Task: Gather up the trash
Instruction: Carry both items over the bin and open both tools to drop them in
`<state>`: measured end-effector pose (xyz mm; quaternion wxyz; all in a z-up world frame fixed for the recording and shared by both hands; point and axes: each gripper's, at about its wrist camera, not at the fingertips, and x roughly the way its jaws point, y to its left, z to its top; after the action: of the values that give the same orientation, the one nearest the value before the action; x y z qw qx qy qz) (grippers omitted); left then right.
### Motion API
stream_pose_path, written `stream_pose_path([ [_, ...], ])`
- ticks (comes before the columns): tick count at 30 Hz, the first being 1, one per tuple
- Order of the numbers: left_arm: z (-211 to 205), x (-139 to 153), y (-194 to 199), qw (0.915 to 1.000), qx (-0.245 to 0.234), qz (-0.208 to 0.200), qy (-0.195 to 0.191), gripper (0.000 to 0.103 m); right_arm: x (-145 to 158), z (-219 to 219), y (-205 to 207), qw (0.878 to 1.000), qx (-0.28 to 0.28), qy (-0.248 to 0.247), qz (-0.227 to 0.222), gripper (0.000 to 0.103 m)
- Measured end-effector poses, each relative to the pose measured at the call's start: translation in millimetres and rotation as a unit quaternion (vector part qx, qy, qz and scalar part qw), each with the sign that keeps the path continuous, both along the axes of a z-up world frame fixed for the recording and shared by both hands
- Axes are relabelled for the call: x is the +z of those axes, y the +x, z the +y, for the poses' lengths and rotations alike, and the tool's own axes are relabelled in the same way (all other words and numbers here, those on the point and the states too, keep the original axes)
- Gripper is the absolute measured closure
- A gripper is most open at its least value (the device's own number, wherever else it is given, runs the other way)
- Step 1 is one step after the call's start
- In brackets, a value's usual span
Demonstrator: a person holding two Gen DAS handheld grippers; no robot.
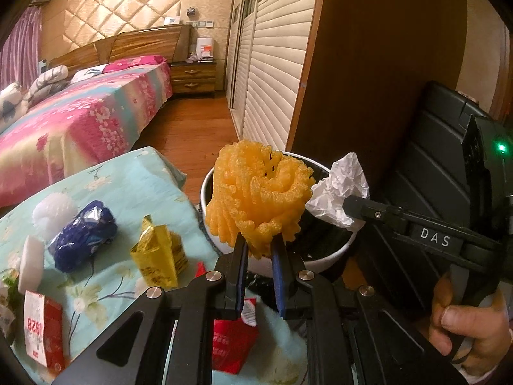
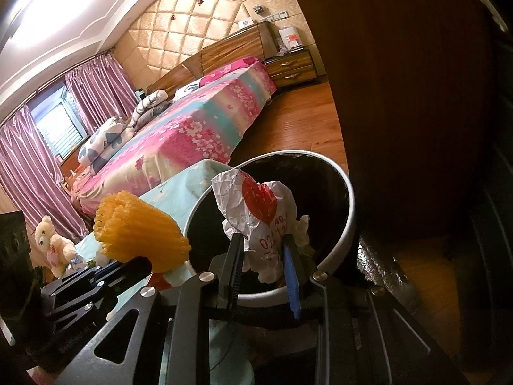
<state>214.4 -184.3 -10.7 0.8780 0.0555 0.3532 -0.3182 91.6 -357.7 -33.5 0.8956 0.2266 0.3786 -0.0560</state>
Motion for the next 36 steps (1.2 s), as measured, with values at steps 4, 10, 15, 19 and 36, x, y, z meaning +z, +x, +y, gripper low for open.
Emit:
stream_pose_path([
  [4, -9.4, -3.0, 5.6, 1.0, -0.003, 0.006, 0.002, 0.09, -1.6, -3.4, 2.4, 1.0, -0.003, 0.002, 0.004, 0.079],
  [10, -20.6, -7.3, 14.1, 0.9999, -0.007, 0.012, 0.008, 0.09, -5.6, -10.6, 5.7, 1.0, -0.006, 0.007, 0.014, 0.078],
  [15, -27.7, -9.8, 17.1, 0.9997, -0.007, 0.018, 0.011, 0.09, -7.0, -10.5, 8.7, 1.0, -0.006, 0.01, 0.022, 0.078],
  [19, -32.1, -10.3, 17.8, 0.9996, -0.01, 0.025, 0.011, 0.089, -6.3, -11.1, 13.1, 1.0, -0.006, 0.012, 0.026, 0.076],
  [36, -19.4, 2.2, -2.9, 0.9996, 0.009, 0.026, -0.01, 0.07, -3.9, -12.4, 12.4, 0.999, -0.011, 0.037, 0.023, 0.055],
])
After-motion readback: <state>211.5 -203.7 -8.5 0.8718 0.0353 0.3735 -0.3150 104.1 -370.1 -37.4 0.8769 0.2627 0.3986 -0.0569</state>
